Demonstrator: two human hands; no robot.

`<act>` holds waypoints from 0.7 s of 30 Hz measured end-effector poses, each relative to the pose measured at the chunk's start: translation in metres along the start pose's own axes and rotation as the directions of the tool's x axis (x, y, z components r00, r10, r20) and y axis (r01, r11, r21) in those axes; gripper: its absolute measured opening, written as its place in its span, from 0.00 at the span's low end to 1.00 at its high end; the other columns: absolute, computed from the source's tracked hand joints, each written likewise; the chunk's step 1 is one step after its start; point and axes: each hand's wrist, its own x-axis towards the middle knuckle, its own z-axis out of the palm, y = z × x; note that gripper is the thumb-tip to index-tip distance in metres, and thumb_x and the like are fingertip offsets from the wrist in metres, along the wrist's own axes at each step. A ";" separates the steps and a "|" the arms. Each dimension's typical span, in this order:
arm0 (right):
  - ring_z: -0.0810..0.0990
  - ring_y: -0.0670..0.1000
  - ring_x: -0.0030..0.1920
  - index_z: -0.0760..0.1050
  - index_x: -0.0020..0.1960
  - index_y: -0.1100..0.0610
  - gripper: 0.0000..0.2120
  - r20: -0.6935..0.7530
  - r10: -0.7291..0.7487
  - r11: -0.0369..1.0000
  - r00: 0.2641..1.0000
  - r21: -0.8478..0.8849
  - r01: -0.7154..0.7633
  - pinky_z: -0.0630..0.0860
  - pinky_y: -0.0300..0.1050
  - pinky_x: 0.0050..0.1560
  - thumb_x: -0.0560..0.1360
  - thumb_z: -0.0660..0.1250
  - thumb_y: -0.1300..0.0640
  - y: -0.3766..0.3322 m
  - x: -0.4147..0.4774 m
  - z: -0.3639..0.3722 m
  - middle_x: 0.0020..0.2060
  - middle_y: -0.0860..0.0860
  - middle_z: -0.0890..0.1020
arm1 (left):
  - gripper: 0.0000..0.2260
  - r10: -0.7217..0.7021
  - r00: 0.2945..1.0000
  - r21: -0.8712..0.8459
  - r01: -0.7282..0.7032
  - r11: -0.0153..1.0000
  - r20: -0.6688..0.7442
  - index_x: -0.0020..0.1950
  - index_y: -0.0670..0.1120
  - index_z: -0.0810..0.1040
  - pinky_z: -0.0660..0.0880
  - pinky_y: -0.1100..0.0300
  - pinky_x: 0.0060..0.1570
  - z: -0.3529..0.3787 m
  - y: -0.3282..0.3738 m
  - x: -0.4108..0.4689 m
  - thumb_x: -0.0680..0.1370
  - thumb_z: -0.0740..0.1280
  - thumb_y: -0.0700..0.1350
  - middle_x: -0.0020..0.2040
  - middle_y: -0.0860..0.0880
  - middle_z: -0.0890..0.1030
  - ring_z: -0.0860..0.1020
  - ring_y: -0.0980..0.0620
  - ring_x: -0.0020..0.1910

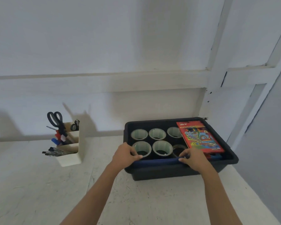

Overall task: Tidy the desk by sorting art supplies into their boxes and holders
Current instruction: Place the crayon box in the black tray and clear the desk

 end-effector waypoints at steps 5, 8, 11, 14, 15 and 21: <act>0.74 0.51 0.55 0.79 0.52 0.50 0.08 -0.176 -0.064 0.997 0.982 -0.044 0.058 0.73 0.47 0.54 0.73 0.69 0.52 -0.022 0.004 0.014 0.51 0.49 0.77 | 0.07 -0.001 0.984 -0.072 -0.012 0.997 -0.178 0.48 0.48 0.83 0.70 0.68 0.46 -0.016 -0.005 0.004 0.73 0.72 0.49 0.46 0.51 0.72 0.73 0.56 0.44; 0.69 0.52 0.59 0.78 0.53 0.52 0.07 -0.212 -0.157 0.987 0.965 0.002 0.161 0.67 0.44 0.54 0.75 0.67 0.54 -0.058 -0.001 0.025 0.54 0.50 0.74 | 0.08 -0.023 0.965 -0.135 -0.012 0.991 -0.260 0.53 0.51 0.80 0.70 0.62 0.55 -0.031 -0.016 0.002 0.75 0.70 0.47 0.51 0.49 0.70 0.72 0.53 0.51; 0.69 0.52 0.60 0.78 0.52 0.53 0.06 -0.202 -0.277 0.953 0.939 0.068 0.295 0.67 0.44 0.58 0.76 0.66 0.57 -0.100 -0.002 0.043 0.55 0.51 0.75 | 0.10 -0.028 0.933 -0.184 -0.041 0.982 -0.360 0.55 0.51 0.78 0.69 0.60 0.59 -0.050 -0.039 -0.006 0.75 0.70 0.42 0.52 0.50 0.69 0.71 0.52 0.53; 0.72 0.50 0.56 0.79 0.53 0.54 0.08 -0.215 -0.374 0.903 0.902 0.138 0.407 0.69 0.45 0.60 0.75 0.67 0.60 -0.146 0.001 0.072 0.53 0.50 0.76 | 0.13 -0.036 0.871 -0.152 -0.044 0.987 -0.490 0.57 0.49 0.78 0.65 0.63 0.59 -0.079 -0.072 -0.021 0.74 0.70 0.39 0.53 0.50 0.68 0.69 0.53 0.54; 0.72 0.48 0.54 0.78 0.55 0.55 0.09 -0.218 -0.405 0.880 0.888 0.172 0.443 0.69 0.44 0.59 0.75 0.66 0.61 -0.162 0.001 0.081 0.52 0.50 0.76 | 0.14 -0.039 0.845 -0.126 -0.034 0.991 -0.533 0.57 0.48 0.78 0.65 0.64 0.58 -0.090 -0.083 -0.026 0.73 0.70 0.38 0.53 0.50 0.68 0.68 0.53 0.55; 0.71 0.48 0.61 0.70 0.67 0.56 0.19 -0.105 -0.478 0.818 0.872 0.310 0.486 0.69 0.51 0.66 0.77 0.65 0.60 -0.251 0.004 0.159 0.62 0.50 0.72 | 0.17 -0.193 0.704 -0.138 0.135 0.981 -0.683 0.60 0.45 0.77 0.66 0.65 0.52 -0.146 -0.160 -0.063 0.73 0.68 0.34 0.57 0.46 0.70 0.67 0.49 0.59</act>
